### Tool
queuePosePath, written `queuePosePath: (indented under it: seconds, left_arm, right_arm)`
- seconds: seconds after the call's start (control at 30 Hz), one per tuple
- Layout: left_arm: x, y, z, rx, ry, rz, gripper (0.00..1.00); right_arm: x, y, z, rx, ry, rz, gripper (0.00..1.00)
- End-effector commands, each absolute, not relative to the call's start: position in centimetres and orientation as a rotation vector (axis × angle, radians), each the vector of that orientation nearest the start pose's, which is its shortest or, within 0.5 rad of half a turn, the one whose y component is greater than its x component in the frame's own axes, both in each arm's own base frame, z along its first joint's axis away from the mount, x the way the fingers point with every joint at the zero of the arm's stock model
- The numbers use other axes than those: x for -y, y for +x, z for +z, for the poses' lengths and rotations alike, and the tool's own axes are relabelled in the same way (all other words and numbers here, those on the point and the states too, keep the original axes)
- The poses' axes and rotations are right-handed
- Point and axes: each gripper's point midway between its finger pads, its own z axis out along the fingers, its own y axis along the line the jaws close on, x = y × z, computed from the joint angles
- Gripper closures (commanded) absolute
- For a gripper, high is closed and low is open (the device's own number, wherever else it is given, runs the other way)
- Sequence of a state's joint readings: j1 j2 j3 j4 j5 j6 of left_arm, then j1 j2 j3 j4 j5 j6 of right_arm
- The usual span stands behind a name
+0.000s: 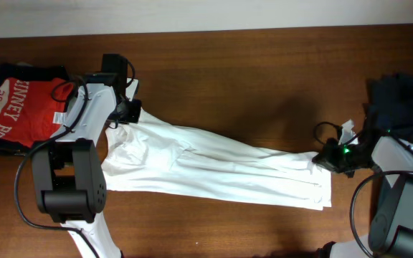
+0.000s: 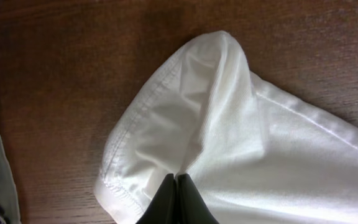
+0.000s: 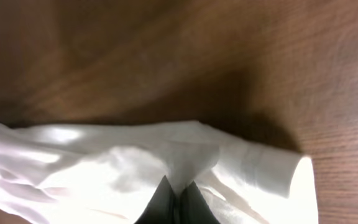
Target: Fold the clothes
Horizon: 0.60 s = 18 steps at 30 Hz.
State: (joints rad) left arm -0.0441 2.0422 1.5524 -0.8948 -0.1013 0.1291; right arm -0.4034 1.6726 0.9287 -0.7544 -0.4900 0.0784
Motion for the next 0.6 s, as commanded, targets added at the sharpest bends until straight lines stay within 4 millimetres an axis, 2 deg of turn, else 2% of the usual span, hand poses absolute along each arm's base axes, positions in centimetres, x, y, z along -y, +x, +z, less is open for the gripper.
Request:
queuePosePath:
  seconds: [0.0,0.07,0.17,0.2,0.23,0.27,0.3,0.33,0.43,0.5,0.53,0.57]
  left_arm:
    - [-0.5,43.7,6.4,-2.904,0.184,0.146,0.96]
    - [-0.8,43.6,6.4,-2.909,0.172,0.147,0.96]
    - [-1.3,43.2,6.3,-2.926,0.158,0.149,0.96]
    - [-1.3,43.1,6.3,-2.929,0.158,0.148,0.96]
    - [-1.3,43.1,6.3,-2.929,0.158,0.148,0.86]
    - [-1.2,43.1,6.2,-2.929,0.161,0.136,0.75]
    - [-0.9,43.1,6.2,-2.929,0.164,0.110,0.57]
    - [-0.6,43.1,6.2,-2.929,0.167,0.084,0.45]
    - [0.4,42.3,7.2,-2.949,0.178,0.002,0.42]
    - [0.7,42.3,10.8,-2.909,0.180,-0.022,0.42]
    - [1.2,41.7,13.4,-2.892,0.184,-0.064,0.42]
    - [1.5,40.9,14.9,-2.888,0.187,-0.080,0.42]
  right_arm:
    - [6.0,31.5,6.8,-2.784,0.643,0.562,0.96]
    - [6.5,30.6,6.6,-2.833,0.671,0.498,0.96]
    - [6.4,26.3,5.9,-3.008,0.777,0.419,0.95]
    - [6.3,25.6,5.9,-3.037,0.790,0.413,0.84]
    - [6.2,25.0,5.9,-3.061,0.801,0.414,0.41]
    - [6.2,25.0,5.9,-3.058,0.800,0.412,0.37]
    - [6.3,25.4,5.9,-3.045,0.794,0.408,0.36]
    - [6.6,25.9,5.8,-3.024,0.785,0.399,0.36]
    - [6.9,26.8,5.8,-2.981,0.807,0.390,0.35]
    - [5.6,27.5,6.3,-2.951,0.766,0.517,0.35]
    - [5.4,27.1,6.3,-2.964,0.780,0.524,0.35]
    - [5.3,26.4,6.2,-2.989,0.808,0.529,0.34]
